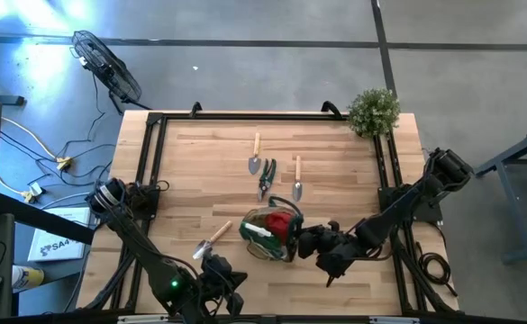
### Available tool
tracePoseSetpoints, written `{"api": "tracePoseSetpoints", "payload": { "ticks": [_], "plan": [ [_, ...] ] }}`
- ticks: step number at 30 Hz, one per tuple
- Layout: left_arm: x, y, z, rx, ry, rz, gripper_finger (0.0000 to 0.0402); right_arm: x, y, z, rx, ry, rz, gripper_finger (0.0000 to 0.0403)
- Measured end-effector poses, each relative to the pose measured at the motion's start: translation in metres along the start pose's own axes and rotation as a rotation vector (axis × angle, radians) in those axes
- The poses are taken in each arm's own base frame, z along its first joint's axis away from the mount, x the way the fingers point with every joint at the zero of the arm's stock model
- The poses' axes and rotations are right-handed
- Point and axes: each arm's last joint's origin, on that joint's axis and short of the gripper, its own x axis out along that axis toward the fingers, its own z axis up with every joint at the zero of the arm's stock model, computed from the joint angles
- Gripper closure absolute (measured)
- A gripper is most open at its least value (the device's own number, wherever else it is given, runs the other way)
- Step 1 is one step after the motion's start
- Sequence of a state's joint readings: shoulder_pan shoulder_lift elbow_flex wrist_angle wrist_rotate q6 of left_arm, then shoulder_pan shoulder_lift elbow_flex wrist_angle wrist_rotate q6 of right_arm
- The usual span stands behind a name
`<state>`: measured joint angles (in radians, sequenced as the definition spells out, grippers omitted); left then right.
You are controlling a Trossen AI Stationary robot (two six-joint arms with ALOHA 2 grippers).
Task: Pick & Place Garden tools in Gardening bag
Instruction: Put the top shear scissors into the gardening bag
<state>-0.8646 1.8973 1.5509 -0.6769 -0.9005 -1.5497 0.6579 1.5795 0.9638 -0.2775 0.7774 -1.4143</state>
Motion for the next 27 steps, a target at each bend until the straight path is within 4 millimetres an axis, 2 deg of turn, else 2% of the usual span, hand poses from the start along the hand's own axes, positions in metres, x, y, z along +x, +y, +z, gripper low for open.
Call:
{"api": "tracePoseSetpoints", "payload": {
  "ticks": [6, 12, 23, 27],
  "plan": [
    [0.005, 0.002, -0.008, 0.015, 0.036, 0.011, 0.0402, 0.0, -0.007, 0.001, 0.02, -0.011, -0.059, 0.0294],
    [0.009, 0.0, -0.012, 0.007, 0.048, 0.005, 0.0402, 0.001, -0.007, -0.001, -0.054, 0.009, -0.056, 0.026],
    [0.009, 0.001, -0.014, 0.01, 0.054, 0.007, 0.0402, 0.012, -0.009, -0.014, -0.086, 0.07, -0.041, 0.0269],
    [0.009, 0.001, -0.014, 0.01, 0.054, 0.007, 0.0402, 0.014, -0.016, -0.017, -0.03, 0.08, -0.089, 0.0279]
  ]
}}
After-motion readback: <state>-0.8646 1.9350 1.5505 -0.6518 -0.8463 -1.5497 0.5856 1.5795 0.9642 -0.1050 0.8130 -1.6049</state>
